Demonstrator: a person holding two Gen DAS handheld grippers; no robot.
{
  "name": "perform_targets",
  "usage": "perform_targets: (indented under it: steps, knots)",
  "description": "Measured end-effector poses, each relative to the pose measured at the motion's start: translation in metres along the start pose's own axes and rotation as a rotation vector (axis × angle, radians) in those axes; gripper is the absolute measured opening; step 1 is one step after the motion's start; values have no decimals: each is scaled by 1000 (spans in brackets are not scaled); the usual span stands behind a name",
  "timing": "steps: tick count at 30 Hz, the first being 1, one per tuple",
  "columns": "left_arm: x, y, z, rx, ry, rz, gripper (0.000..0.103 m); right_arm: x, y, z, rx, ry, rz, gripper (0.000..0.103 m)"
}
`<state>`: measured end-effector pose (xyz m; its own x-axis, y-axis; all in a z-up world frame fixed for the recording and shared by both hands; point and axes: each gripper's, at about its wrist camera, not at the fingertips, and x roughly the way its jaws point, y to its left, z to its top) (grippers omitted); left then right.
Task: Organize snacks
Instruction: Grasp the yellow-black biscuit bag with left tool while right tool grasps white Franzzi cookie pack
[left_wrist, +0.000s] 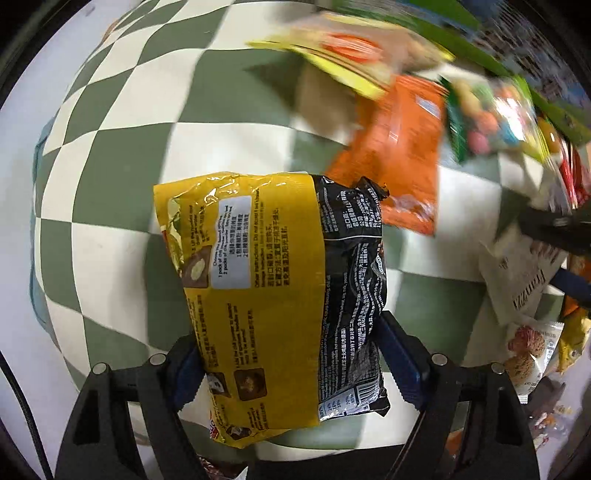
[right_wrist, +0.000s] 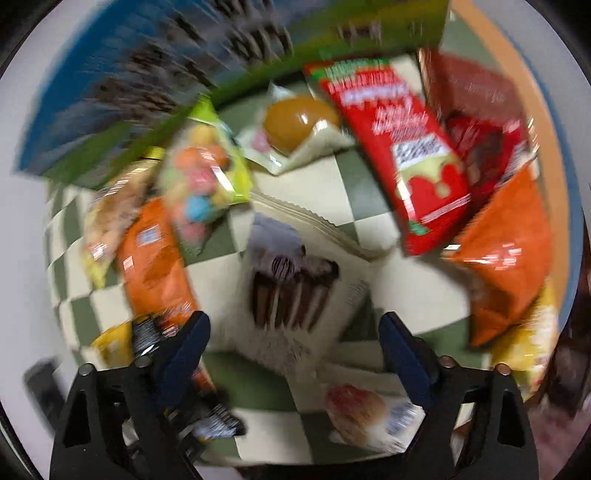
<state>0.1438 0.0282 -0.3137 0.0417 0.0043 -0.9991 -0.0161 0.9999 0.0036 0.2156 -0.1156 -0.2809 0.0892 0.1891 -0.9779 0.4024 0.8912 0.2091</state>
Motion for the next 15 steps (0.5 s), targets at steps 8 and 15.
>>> perform_targets:
  steps: [8,15]
  knots:
    - [45,7,1,-23,85,-129,92,40,67,-21,-446,50,-210,69]
    - [60,-18,17,29,55,-59,87,63,76,-45,-584,84,-220,73]
